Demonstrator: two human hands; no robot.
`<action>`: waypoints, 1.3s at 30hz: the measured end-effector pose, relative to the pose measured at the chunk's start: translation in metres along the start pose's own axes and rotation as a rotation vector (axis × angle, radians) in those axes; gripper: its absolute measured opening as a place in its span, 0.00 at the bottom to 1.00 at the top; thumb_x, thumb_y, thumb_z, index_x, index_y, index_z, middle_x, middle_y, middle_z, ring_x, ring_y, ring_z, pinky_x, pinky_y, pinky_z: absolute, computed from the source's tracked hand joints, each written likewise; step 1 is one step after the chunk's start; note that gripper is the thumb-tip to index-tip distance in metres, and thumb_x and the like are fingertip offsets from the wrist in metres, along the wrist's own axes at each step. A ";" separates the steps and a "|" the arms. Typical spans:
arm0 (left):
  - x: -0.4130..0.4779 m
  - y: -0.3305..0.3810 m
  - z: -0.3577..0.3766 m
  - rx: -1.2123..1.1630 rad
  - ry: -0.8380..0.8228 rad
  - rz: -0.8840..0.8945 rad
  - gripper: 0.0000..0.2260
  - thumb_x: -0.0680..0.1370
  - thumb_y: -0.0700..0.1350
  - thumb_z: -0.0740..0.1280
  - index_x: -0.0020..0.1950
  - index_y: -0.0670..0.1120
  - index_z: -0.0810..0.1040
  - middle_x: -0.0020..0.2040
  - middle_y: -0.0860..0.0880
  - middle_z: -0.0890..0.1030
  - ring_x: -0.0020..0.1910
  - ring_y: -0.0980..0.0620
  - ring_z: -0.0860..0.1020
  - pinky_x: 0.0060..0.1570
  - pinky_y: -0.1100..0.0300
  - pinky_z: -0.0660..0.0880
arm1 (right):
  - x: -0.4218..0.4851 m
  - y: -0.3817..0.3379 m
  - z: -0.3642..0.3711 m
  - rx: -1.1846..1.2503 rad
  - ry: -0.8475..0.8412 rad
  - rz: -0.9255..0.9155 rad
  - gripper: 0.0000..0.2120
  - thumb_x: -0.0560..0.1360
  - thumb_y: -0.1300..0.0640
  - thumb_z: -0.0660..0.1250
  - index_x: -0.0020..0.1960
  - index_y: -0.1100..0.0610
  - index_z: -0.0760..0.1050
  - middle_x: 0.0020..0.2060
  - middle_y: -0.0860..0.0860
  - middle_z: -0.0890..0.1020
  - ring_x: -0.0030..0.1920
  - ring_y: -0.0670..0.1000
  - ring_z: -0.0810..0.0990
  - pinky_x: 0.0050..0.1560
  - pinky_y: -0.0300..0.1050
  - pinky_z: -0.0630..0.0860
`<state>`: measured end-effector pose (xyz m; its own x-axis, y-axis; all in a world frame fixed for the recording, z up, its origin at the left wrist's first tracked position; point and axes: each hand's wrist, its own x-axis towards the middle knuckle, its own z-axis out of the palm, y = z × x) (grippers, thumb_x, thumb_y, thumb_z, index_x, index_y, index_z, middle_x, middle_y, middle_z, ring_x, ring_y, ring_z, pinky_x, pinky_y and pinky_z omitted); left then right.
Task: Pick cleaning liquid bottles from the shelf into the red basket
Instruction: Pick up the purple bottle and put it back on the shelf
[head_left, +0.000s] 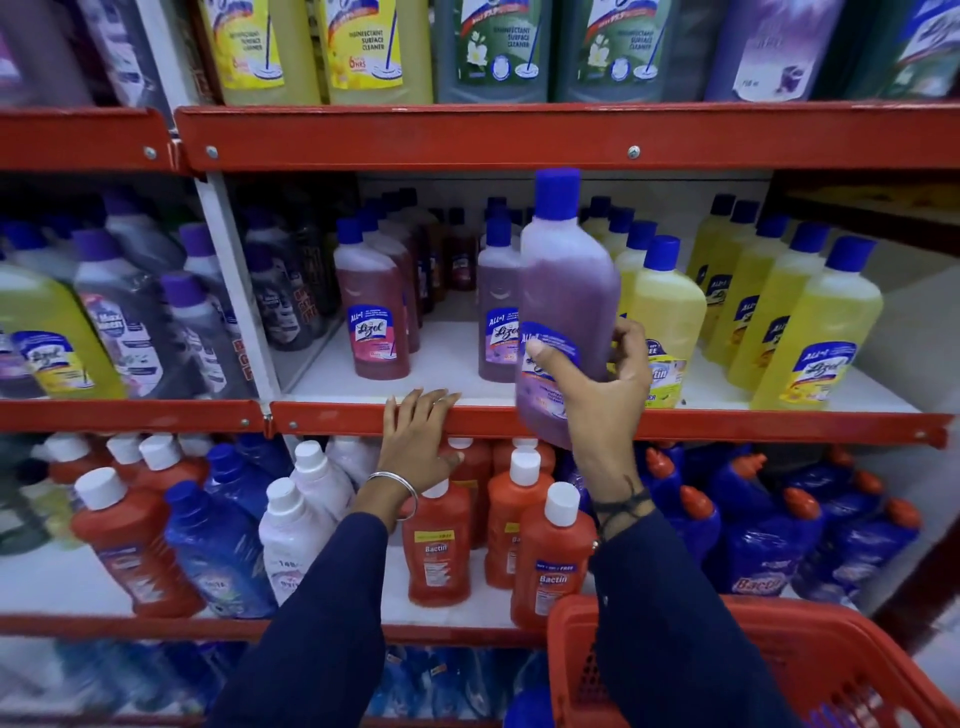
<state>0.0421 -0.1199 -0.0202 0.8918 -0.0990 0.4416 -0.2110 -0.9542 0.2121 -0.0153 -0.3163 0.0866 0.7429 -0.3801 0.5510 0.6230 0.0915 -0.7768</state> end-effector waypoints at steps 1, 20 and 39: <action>0.000 0.000 0.000 -0.010 -0.003 -0.007 0.35 0.68 0.52 0.71 0.71 0.53 0.57 0.73 0.48 0.62 0.75 0.44 0.53 0.72 0.41 0.43 | 0.003 0.000 -0.004 0.184 -0.074 0.119 0.21 0.60 0.54 0.80 0.49 0.51 0.75 0.45 0.53 0.83 0.44 0.52 0.82 0.43 0.49 0.80; -0.002 0.003 0.001 0.040 -0.004 -0.027 0.36 0.69 0.52 0.71 0.72 0.53 0.56 0.73 0.48 0.63 0.75 0.44 0.53 0.72 0.40 0.43 | 0.017 0.025 -0.015 0.826 -0.353 0.570 0.17 0.74 0.47 0.64 0.55 0.57 0.80 0.41 0.51 0.86 0.39 0.49 0.84 0.37 0.41 0.80; 0.001 0.001 0.015 0.150 -0.038 -0.035 0.44 0.70 0.56 0.69 0.74 0.53 0.41 0.78 0.47 0.48 0.76 0.43 0.43 0.72 0.39 0.40 | 0.067 0.099 0.022 0.107 -0.428 0.304 0.20 0.72 0.58 0.70 0.59 0.46 0.67 0.53 0.50 0.81 0.48 0.44 0.84 0.42 0.39 0.81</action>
<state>0.0489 -0.1251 -0.0329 0.9124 -0.0732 0.4026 -0.1201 -0.9885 0.0923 0.1019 -0.3125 0.0537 0.9132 0.0857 0.3985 0.3690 0.2410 -0.8976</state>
